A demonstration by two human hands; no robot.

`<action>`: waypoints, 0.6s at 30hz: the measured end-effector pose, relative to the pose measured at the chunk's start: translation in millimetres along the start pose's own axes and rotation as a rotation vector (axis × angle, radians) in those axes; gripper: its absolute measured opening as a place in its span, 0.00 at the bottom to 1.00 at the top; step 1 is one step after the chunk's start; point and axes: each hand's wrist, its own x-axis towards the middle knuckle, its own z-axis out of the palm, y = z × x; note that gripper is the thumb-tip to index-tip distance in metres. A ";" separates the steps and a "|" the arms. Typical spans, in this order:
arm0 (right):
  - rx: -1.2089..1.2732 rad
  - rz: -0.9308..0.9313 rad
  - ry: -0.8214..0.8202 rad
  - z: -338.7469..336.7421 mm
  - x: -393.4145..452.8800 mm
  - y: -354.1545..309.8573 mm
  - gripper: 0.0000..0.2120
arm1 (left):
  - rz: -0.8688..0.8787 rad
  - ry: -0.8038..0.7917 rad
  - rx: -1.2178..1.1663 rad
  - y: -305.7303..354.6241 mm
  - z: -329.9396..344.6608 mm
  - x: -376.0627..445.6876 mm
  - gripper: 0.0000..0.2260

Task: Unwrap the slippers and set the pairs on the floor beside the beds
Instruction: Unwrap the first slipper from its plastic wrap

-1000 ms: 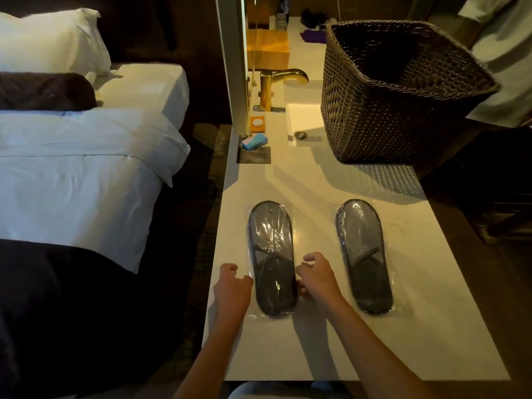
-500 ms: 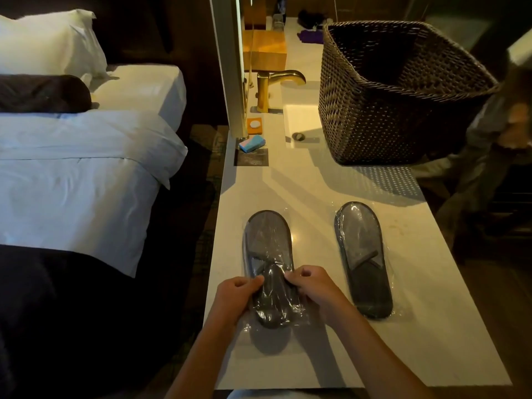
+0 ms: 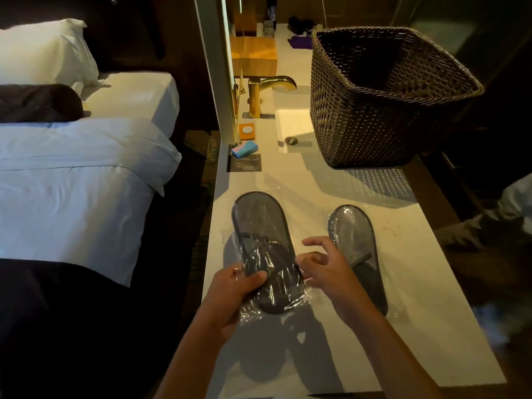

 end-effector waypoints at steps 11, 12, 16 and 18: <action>-0.375 -0.188 -0.056 -23.3 -22.9 -7.8 0.06 | 0.116 -0.026 0.116 31.9 7.7 -1.5 0.15; -0.381 -0.190 -0.055 -23.8 -22.8 -6.9 0.06 | 0.119 -0.028 0.133 31.9 8.2 -1.5 0.16; -0.424 -0.201 -0.054 -23.9 -23.5 -6.7 0.08 | 0.127 -0.034 0.150 30.7 7.8 -0.1 0.12; -0.438 -0.211 -0.042 -24.0 -24.8 -7.6 0.09 | 0.128 -0.030 0.133 30.3 6.9 1.5 0.11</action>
